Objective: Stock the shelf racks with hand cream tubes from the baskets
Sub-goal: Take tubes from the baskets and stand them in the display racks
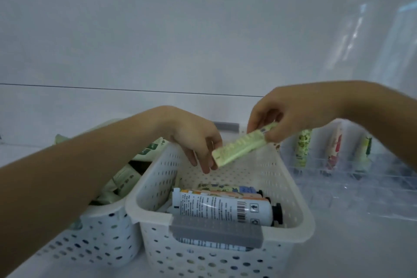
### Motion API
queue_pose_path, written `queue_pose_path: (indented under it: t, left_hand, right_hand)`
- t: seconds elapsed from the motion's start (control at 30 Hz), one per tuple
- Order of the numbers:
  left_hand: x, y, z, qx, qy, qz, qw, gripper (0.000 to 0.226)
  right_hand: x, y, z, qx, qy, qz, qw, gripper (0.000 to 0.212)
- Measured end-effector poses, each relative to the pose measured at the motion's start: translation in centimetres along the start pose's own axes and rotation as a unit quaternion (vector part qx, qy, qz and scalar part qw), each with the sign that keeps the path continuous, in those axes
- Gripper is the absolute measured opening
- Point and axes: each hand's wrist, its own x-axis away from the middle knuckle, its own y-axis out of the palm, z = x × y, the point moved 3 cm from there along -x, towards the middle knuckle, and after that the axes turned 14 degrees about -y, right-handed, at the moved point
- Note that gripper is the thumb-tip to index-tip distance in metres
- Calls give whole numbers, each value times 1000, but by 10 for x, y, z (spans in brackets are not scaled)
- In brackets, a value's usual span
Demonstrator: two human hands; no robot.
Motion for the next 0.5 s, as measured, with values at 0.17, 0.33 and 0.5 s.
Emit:
queue_pose_path:
  t: [0.17, 0.33, 0.5]
  left_hand:
    - [11, 10, 1, -24, 23, -81, 996, 36]
    - [9, 16, 3, -89, 6, -51, 995, 33]
    - [12, 24, 7, -103, -12, -43, 994, 25]
  right_hand:
    - [42, -8, 38, -144, 11, 79, 986, 13]
    - [51, 29, 66, -467, 33, 179, 866, 28]
    - [49, 51, 71, -628, 26, 233, 742, 32]
